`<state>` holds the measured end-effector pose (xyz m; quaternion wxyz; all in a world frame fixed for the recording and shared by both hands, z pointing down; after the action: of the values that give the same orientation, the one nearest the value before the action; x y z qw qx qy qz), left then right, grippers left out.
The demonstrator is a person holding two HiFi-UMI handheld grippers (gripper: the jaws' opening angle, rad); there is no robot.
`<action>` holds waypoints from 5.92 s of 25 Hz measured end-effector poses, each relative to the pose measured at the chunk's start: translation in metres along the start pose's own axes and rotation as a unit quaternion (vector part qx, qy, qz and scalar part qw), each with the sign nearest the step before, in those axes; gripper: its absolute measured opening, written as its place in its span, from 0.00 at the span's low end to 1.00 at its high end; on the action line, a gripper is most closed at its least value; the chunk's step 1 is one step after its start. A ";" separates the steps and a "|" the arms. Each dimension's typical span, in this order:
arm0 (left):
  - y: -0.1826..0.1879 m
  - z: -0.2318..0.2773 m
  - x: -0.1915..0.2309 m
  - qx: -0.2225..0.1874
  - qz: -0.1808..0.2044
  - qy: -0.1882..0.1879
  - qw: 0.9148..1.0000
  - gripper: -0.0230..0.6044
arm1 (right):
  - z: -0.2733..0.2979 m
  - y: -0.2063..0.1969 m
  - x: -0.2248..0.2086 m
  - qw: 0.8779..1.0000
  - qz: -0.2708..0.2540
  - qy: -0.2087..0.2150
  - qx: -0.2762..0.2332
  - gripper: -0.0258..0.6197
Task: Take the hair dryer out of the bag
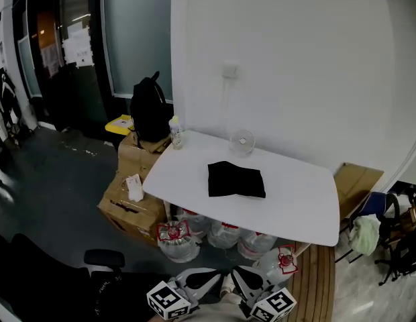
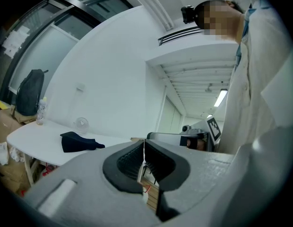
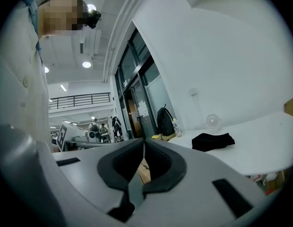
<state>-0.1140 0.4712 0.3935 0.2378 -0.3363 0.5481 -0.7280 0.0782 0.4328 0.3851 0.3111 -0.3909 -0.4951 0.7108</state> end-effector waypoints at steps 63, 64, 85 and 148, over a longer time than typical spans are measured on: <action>0.022 0.384 0.406 0.337 0.144 0.059 0.929 0.41 | 0.186 0.069 -0.402 0.985 -0.013 -0.090 0.147 0.07; 0.020 0.389 0.409 0.347 0.144 0.058 0.925 0.41 | 0.187 0.069 -0.404 0.985 -0.012 -0.091 0.148 0.07; 0.007 0.402 0.432 0.396 0.109 0.114 0.905 0.05 | 0.191 0.065 -0.430 0.980 0.004 -0.121 0.155 0.07; -0.006 0.266 0.534 0.303 -0.304 0.203 0.880 0.08 | 0.283 0.001 -0.472 0.881 -0.164 -0.043 0.442 0.37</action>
<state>-0.2670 -0.0787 0.5673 -0.0214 -0.2423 0.2080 -0.9474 0.0703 -0.0890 0.5587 0.5418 -0.0951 -0.1994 0.8109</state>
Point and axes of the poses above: the fingertips, and each gripper's own axes: z forward along the fingers, x to its left, y out of its top, the point moved 10 cm from there along -z, backward along the fingers, and after that the axes turned 10 degrees about x, right-handed, at the moved point
